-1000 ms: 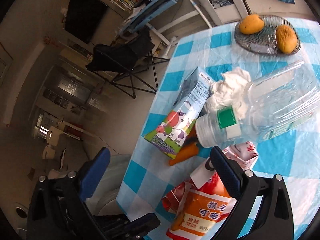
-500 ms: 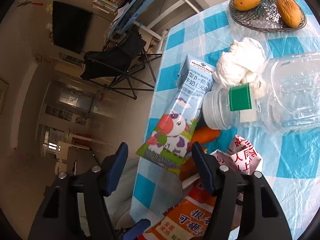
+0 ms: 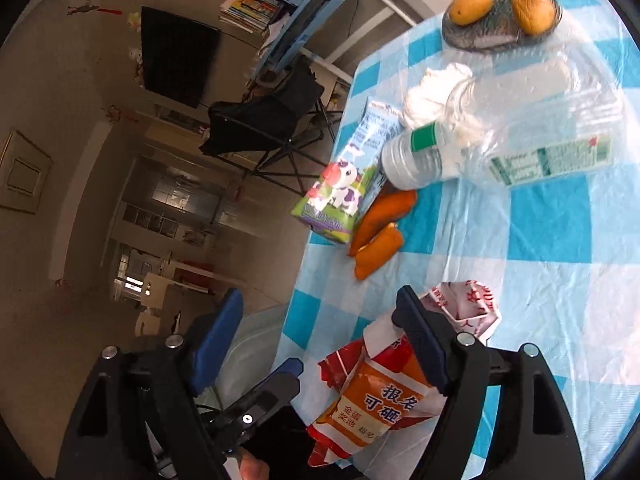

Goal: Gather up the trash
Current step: 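Grasp the cow-print milk carton with the right gripper while the left gripper holds the wrapper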

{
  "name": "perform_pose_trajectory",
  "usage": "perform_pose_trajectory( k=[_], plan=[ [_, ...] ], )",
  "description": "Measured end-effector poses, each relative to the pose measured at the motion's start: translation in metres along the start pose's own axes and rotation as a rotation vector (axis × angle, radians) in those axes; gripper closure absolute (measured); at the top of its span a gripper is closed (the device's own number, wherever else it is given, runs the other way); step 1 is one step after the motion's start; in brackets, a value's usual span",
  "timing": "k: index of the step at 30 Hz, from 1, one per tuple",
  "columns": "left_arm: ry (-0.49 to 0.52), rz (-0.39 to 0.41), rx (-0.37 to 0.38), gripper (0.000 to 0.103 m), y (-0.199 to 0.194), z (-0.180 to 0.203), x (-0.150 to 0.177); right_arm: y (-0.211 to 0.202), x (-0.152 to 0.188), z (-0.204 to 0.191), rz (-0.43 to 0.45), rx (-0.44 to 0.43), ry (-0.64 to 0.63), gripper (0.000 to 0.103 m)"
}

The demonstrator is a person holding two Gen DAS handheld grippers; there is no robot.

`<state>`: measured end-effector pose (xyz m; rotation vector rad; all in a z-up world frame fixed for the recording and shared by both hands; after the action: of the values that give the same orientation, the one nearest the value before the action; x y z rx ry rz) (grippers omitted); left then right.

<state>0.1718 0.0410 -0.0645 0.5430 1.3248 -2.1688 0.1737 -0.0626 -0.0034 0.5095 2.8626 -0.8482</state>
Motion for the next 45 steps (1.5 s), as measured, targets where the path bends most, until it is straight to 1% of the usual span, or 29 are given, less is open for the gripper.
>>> perform_pose_trajectory(
  k=[3, 6, 8, 11, 13, 16, 17, 18, 20, 21, 25, 27, 30, 32, 35, 37, 41, 45],
  plan=[
    [0.006, -0.018, 0.032, 0.025, 0.006, 0.008, 0.003, 0.009, -0.001, 0.012, -0.018, 0.020, 0.030, 0.024],
    [0.033, -0.032, 0.036, 0.024, 0.011, 0.016, 0.006, 0.019, 0.009, 0.027, -0.047, 0.021, 0.069, 0.024],
    [0.047, -0.044, 0.034, 0.023, 0.015, 0.018, 0.007, 0.024, 0.014, 0.025, -0.048, -0.009, 0.078, 0.024],
    [0.044, -0.050, 0.026, 0.023, 0.018, 0.018, 0.008, 0.029, 0.020, 0.021, -0.076, -0.055, 0.104, 0.024],
    [0.046, -0.061, 0.017, 0.023, 0.020, 0.016, 0.008, 0.030, 0.023, 0.019, -0.086, -0.070, 0.114, 0.024],
    [0.089, -0.072, 0.007, 0.024, 0.023, 0.021, 0.009, 0.031, 0.028, 0.016, -0.104, -0.095, 0.130, 0.024],
    [0.116, -0.084, 0.008, 0.028, 0.025, 0.025, 0.010, 0.030, 0.030, 0.016, -0.113, -0.099, 0.130, 0.024],
    [0.144, -0.100, 0.012, 0.040, 0.028, 0.030, 0.012, 0.030, 0.032, 0.016, -0.118, -0.101, 0.129, 0.023],
    [0.195, -0.111, -0.022, 0.049, 0.028, 0.034, 0.015, 0.029, 0.035, 0.013, -0.113, -0.100, 0.124, 0.021],
    [0.202, -0.112, -0.027, 0.053, 0.027, 0.034, 0.015, 0.030, 0.033, 0.012, -0.111, -0.103, 0.126, 0.019],
    [0.152, -0.105, 0.005, 0.061, 0.023, 0.026, 0.012, 0.026, 0.031, 0.014, -0.116, -0.123, 0.150, 0.019],
    [0.163, -0.090, -0.001, 0.065, 0.020, 0.028, 0.010, 0.021, 0.029, 0.009, -0.099, -0.108, 0.118, 0.019],
    [0.194, -0.061, -0.032, 0.065, 0.014, 0.031, 0.008, 0.015, 0.021, -0.007, -0.056, -0.083, 0.053, 0.019],
    [0.190, -0.066, -0.032, 0.065, 0.014, 0.031, 0.007, 0.014, 0.011, -0.017, -0.037, -0.094, 0.051, 0.019],
    [0.172, -0.083, -0.023, 0.066, 0.016, 0.028, 0.009, 0.020, -0.007, -0.022, -0.010, -0.082, 0.089, 0.019],
    [0.165, -0.089, -0.017, 0.066, 0.017, 0.027, 0.009, 0.032, -0.018, -0.020, -0.016, -0.044, 0.136, 0.019],
    [0.146, -0.109, -0.003, 0.066, 0.021, 0.026, 0.010, 0.054, -0.037, -0.018, -0.009, -0.009, 0.195, 0.019],
    [0.114, -0.119, 0.017, 0.066, 0.022, 0.022, 0.011, 0.073, -0.051, -0.012, 0.000, 0.075, 0.212, 0.019]
  ],
)
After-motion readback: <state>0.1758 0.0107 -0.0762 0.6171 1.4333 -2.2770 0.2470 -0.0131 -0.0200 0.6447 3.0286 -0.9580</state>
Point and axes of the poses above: each gripper's, at about its wrist camera, not at the fingertips, and y roughly the way its jaws point, z to its right, x to its underside, the point moved 6 cm from there along y, roughly the way its jaws point, and after that the axes turned 12 degrees about y, right-handed, at the moved point
